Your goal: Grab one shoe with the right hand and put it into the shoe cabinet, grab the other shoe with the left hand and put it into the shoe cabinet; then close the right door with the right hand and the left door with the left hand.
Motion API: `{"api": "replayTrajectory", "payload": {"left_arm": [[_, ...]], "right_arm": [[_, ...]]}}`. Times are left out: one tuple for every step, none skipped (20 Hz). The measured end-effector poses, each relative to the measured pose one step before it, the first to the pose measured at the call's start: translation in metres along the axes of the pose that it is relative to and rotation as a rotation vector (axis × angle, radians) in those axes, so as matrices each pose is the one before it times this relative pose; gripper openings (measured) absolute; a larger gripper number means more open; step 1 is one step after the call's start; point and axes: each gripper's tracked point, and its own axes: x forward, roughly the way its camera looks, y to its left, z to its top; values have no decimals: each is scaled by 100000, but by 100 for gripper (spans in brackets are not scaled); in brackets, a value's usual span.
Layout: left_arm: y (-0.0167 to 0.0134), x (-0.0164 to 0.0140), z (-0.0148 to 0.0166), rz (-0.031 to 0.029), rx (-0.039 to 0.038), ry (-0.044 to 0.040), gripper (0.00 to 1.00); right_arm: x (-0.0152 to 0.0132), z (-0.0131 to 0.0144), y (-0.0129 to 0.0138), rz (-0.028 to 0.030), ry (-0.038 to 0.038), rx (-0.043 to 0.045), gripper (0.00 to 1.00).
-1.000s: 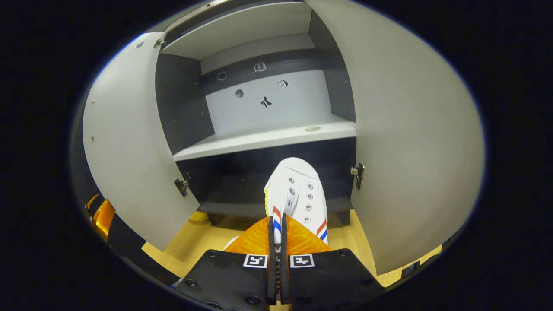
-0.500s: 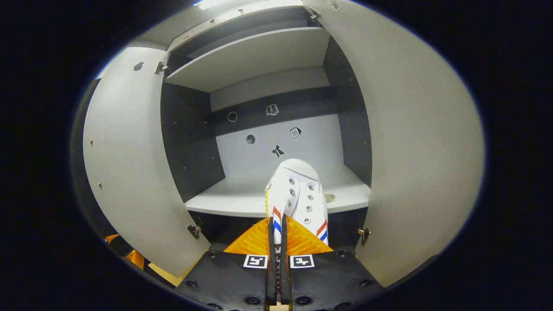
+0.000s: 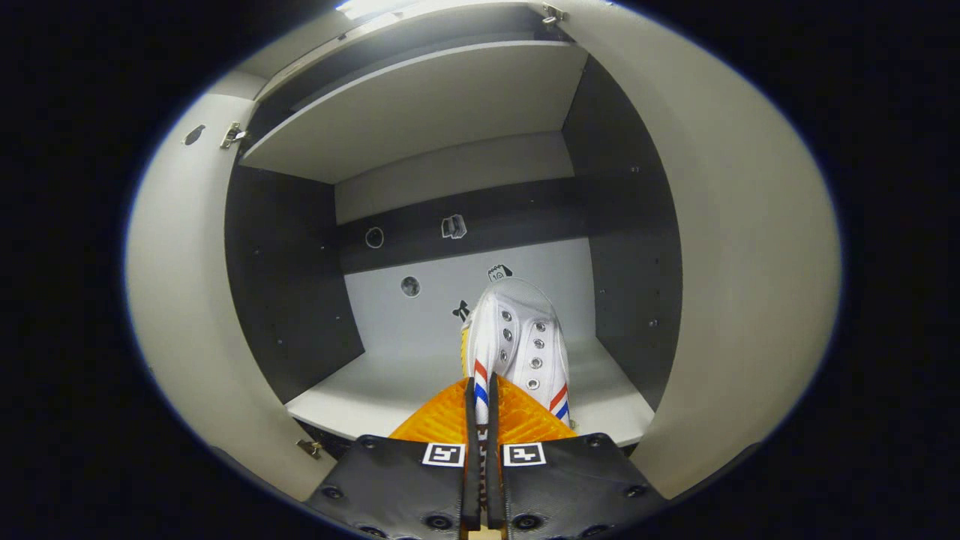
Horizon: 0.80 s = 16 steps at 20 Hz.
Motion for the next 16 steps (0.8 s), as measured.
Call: {"api": "replayTrajectory", "payload": {"left_arm": [[65, -29, -52, 214, 218, 25, 93], [53, -91, 67, 172, 258, -92, 93], [-37, -87, 77, -82, 219, -106, 93], [-70, 36, 83, -223, 192, 69, 93], [-98, -61, -95, -168, 102, 264, 93], [-10, -128, -62, -33, 62, 280, 93], [39, 29, -63, 24, 59, 262, 93], [-25, -26, -12, -34, 4, 201, 94], [-2, 59, -53, -115, 59, 162, 94], [-47, 36, 44, -196, 132, 165, 93], [-136, -2, -84, -425, 102, 330, 93], [-153, 85, -54, -573, 27, 315, 93], [-160, 19, -104, -624, -21, 140, 93], [-182, 148, -32, -654, -145, 183, 94], [-168, 238, -170, -655, -338, 618, 94], [-297, 176, -160, -913, -231, 1019, 94]], "right_arm": [[1206, 235, -450, -962, 625, 987, 5], [1172, 47, -377, -983, 1439, 212, 5], [1028, -196, -298, -1017, 1366, -95, 4], [785, -155, -494, -1520, 1283, 4, 4], [964, -257, -356, -1338, 1857, 0, 0], [844, -147, -14, -891, 1329, -67, 5], [725, -411, -278, -861, 1596, -36, 4], [706, -423, -181, -336, 2212, 73, 5], [548, -170, -222, -1044, 907, 532, 4], [393, -292, -193, -1089, 1663, 971, 4], [340, -196, -165, -1051, 766, 744, 5], [-120, 40, -209, -1008, -305, -416, 7], [-290, 575, 256, 1464, -2350, -434, 17], [-285, 569, 476, 1376, -3374, -155, 14], [-810, 587, 320, 936, -2636, -1281, 20], [-571, 540, 223, 1124, -2472, -1697, 40]]}}
